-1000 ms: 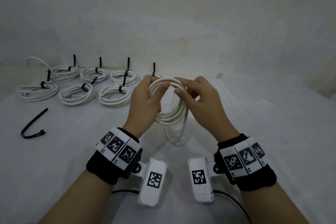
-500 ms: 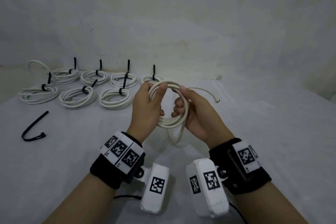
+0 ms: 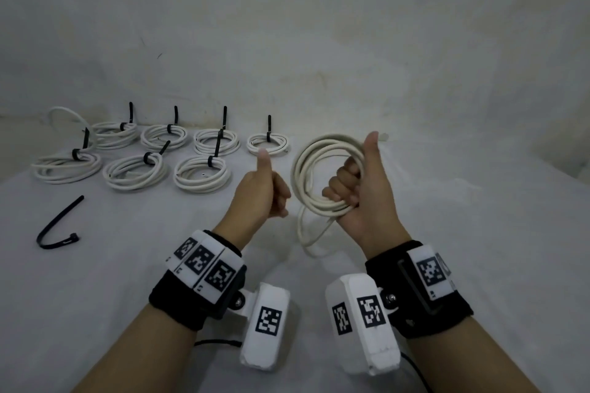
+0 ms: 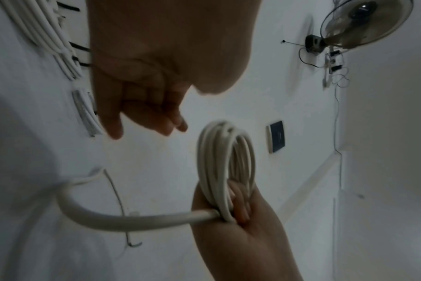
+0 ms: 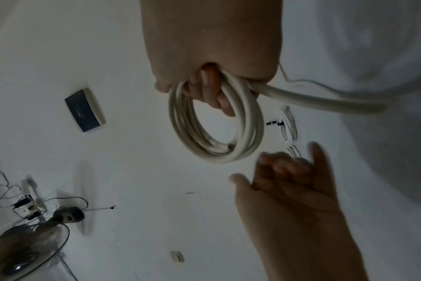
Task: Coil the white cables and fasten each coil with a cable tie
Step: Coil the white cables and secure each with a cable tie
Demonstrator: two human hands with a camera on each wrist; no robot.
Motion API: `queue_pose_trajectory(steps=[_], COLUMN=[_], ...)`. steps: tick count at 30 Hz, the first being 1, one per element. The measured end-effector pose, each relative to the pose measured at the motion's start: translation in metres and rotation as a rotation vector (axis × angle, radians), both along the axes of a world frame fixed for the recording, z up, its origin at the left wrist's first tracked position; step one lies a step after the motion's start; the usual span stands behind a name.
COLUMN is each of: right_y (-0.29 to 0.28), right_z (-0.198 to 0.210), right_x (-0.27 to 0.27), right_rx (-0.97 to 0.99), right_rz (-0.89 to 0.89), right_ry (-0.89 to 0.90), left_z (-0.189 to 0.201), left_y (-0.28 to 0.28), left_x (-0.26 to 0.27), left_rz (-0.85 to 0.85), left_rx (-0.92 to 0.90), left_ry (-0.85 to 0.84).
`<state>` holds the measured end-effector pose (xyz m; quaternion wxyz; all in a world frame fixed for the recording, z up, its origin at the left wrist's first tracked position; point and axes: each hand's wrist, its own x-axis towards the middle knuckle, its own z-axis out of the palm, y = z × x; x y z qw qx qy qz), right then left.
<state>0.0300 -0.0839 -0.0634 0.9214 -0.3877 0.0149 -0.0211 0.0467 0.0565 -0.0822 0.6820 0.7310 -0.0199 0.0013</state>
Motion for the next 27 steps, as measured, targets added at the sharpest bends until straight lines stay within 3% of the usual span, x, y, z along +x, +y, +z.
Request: queue_pose_trajectory(steps=[4,6,13,19,27], right_y=[-0.005,-0.006,-0.003,-0.001,0.004], right_z=[0.004,0.004,-0.002,-0.013,-0.011], right_x=[-0.003,-0.004,-0.003,0.0,-0.001], right_rx=[0.087,0.112,0.115,0.054,0.048], right_rz=[-0.088,-0.112,-0.133,-0.213,-0.239], right_ry=[-0.033,-0.035,-0.006,0.104,0.108], left_z=[-0.004,-0.005,-0.011,-0.014,-0.016], left_y=[0.009,0.004,-0.006,-0.007,-0.017], left_x=[-0.007,-0.009,-0.003,-0.002,-0.005], left_rz=[-0.463,-0.559,-0.261,-0.103,0.111], left_rx=[0.311,0.252,-0.211,-0.14,-0.159], left_ry=[0.402,0.474,0.318,0.011,-0.226])
